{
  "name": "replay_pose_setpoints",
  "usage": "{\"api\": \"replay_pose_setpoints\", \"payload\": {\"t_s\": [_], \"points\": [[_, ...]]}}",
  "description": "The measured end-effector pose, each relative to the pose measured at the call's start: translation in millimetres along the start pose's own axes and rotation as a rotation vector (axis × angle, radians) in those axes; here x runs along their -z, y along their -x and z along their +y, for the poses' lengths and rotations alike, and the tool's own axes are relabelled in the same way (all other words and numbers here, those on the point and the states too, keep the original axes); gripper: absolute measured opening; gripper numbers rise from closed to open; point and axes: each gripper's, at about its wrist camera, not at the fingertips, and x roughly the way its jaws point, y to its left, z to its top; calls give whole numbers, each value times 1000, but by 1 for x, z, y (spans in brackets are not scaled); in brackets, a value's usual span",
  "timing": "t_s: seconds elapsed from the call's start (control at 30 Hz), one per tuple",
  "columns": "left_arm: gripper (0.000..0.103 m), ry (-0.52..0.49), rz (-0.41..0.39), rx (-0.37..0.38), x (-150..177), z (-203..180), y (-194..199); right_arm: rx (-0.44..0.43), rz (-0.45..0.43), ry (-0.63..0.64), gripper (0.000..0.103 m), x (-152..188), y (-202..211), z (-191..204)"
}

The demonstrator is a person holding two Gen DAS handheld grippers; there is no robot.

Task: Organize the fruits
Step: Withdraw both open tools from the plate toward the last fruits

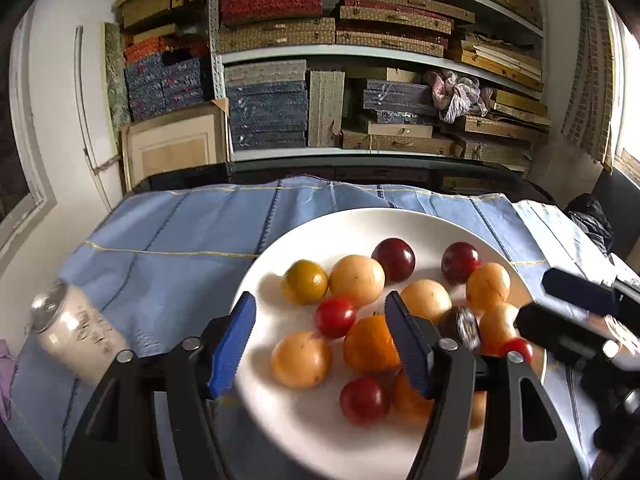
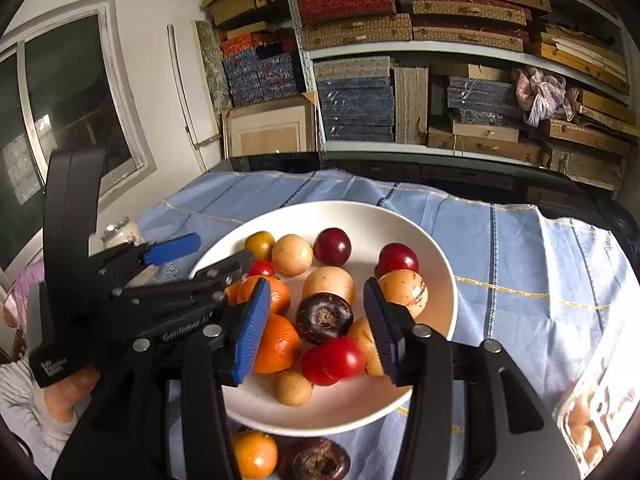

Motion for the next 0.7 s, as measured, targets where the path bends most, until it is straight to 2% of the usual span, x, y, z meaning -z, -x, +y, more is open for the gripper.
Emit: {"api": "replay_pose_setpoints", "payload": {"t_s": [0.27, 0.5, 0.57, 0.7], "points": [[73, -50, -93, -63, 26, -4, 69, -43, -47, -40, 66, 24, 68, 10], [81, -102, -183, -99, 51, -18, 128, -41, -77, -23, 74, 56, 125, 21], [81, -113, -198, -104, 56, -23, 139, -45, -83, -29, 77, 68, 136, 22], [82, -125, -217, -104, 65, -30, 157, -59, -68, -60, 78, 92, 143, 18]]}}
